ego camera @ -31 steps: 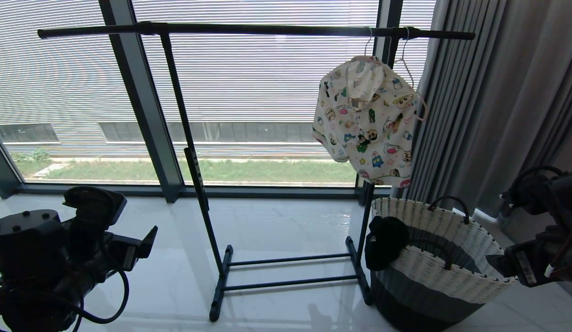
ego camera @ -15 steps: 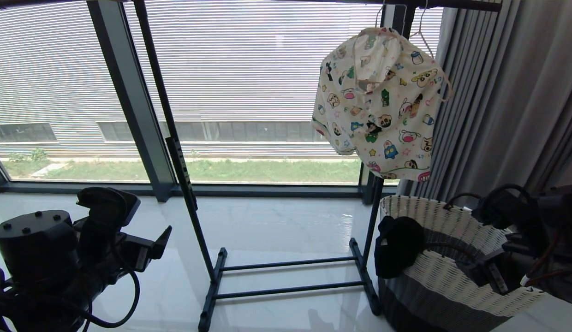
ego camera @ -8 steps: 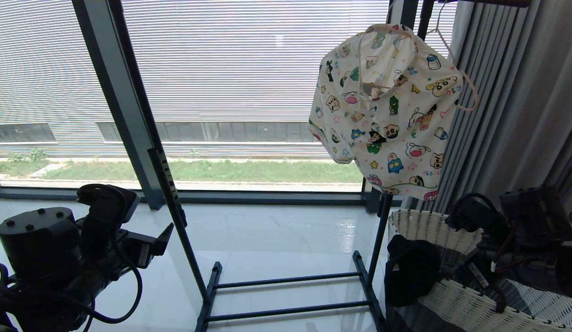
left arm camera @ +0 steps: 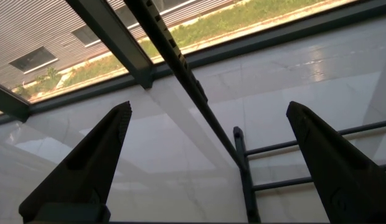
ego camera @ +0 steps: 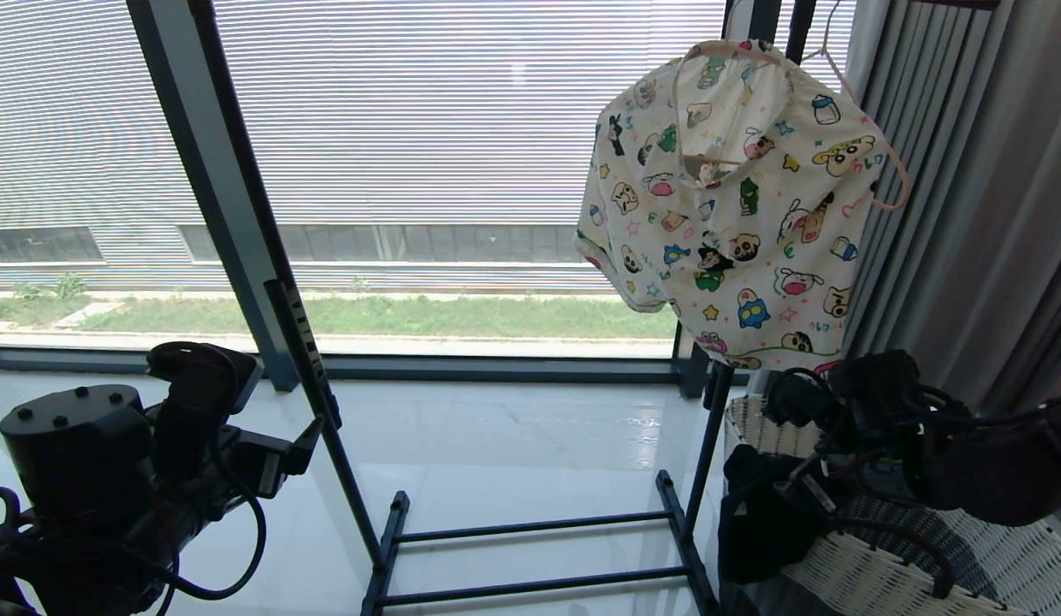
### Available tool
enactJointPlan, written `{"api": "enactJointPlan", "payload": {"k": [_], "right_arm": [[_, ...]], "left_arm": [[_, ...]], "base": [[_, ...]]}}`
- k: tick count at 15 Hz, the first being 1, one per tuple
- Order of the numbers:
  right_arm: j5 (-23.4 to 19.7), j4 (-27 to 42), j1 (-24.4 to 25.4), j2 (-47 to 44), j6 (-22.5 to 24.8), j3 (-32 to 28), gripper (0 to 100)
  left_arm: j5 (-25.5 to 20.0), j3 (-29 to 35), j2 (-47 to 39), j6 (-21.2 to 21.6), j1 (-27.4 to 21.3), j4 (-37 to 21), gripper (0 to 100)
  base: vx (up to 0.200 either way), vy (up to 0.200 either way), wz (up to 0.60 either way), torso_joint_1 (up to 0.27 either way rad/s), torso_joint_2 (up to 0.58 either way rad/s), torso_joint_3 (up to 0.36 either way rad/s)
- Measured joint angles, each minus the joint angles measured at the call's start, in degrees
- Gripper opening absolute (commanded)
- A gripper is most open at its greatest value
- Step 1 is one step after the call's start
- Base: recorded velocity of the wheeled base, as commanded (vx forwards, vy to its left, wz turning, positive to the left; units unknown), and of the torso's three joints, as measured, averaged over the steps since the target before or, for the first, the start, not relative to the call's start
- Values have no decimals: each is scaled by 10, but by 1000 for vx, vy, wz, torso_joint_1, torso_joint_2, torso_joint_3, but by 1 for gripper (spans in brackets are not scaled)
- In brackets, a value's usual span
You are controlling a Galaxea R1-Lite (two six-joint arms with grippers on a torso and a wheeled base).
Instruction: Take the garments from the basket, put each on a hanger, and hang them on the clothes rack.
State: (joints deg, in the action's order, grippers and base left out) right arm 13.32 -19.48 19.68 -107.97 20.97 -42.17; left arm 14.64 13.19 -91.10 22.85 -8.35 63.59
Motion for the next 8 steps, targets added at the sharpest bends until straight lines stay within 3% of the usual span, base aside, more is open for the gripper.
{"api": "enactJointPlan", "payload": {"k": [5, 6, 8], "right_arm": [[9, -15, -22, -61, 6, -41, 100], [10, -16, -24, -67, 6, -42, 0], [11, -18, -26, -74, 6, -42, 0]], "left_arm": [[0, 0, -9, -4, 0, 0, 100], [0, 0, -12, -4, 0, 0, 100], [0, 1, -15, -4, 0, 0, 100]], "base": [[0, 0, 0, 0, 0, 0], [0, 0, 0, 0, 0, 0], [0, 0, 0, 0, 0, 0]]}}
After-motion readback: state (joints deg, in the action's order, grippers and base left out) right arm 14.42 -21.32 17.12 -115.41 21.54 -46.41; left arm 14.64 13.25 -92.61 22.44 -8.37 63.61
